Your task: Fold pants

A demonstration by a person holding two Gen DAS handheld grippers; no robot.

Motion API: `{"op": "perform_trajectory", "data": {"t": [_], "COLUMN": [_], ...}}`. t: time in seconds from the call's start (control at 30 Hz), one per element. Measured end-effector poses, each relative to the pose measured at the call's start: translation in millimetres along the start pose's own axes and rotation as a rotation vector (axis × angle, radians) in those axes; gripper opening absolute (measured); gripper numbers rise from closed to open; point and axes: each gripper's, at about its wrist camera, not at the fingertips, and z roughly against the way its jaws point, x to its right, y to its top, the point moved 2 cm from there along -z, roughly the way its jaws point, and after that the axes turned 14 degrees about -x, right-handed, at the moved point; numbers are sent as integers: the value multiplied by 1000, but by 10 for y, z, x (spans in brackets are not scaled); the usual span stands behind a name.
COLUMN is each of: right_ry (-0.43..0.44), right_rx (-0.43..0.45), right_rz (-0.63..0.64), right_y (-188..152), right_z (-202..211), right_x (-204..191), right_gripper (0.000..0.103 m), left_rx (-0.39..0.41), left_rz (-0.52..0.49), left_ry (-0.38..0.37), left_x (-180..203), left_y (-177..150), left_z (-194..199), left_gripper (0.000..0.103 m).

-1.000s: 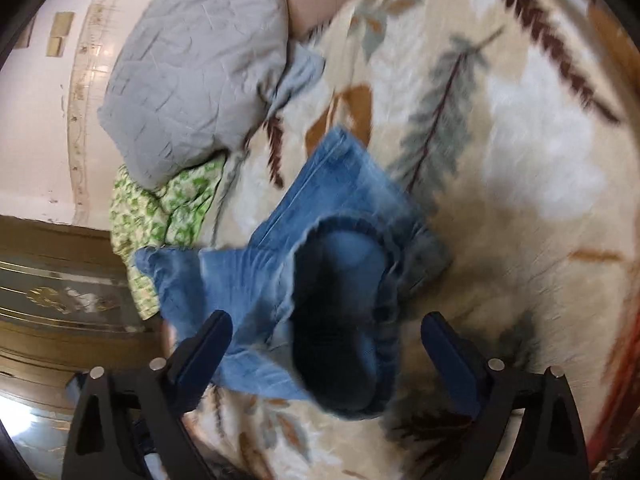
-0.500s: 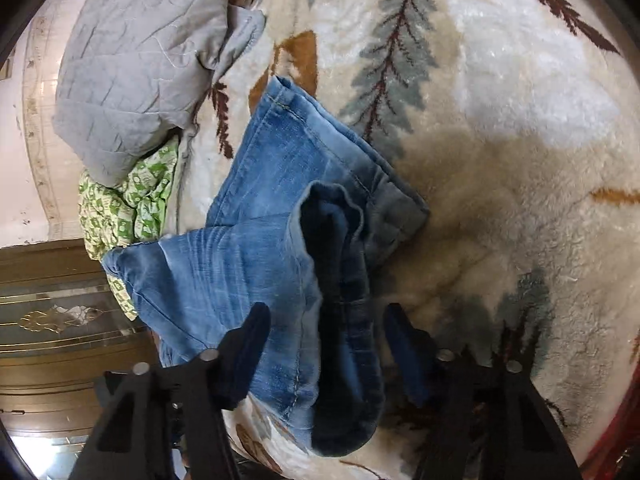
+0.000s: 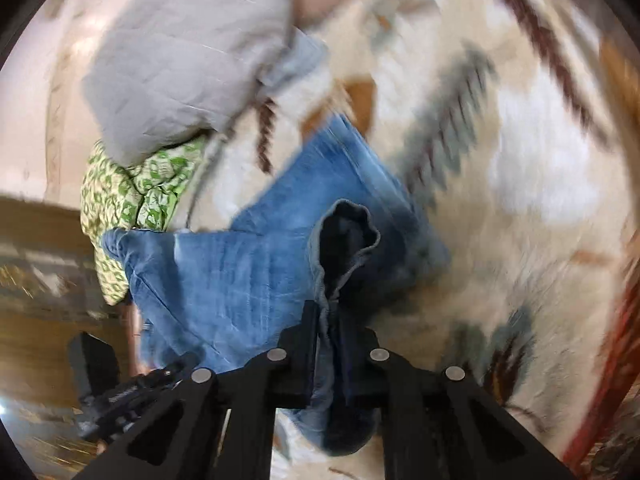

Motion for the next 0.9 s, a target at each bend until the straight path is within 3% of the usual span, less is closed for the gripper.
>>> {"op": "perform_trajectory", "data": {"t": [0.13,0.33,0.53,0.67,0.7,0.83,0.87,0.9], "right_ry": [-35,-113,-65,-100,-125,-238,-262,-286], "right_rx": [149,235,142,69,69,112,137,170], "right_rz": [110,219,125,33,33,42,42,38], "right_y": [94,541,838,878,876,830,790,751], "right_z": [366,528,43,-199,-206,-92,-29,64], "right_x": [-276,-493,24,293,284,206,185,172], "right_gripper": [10,10,11,16,19,54,68,72], "left_rx": [151,230,182,153,153,143,146,157], "left_rz": [-50,-50,-47,-66,-88,-163,-184,-206], "left_ry": [-24,-96,-8,32,46,100,109,122], "left_x": [179,328,243,204,230,372,404,437], "left_y": [-159,-49,87,54,36,-31,-64,-115], "left_z": [278,167,-346,-448,-440,-363,-325,-276], "left_gripper": [1,1,1,3,5,23,33,40]}}
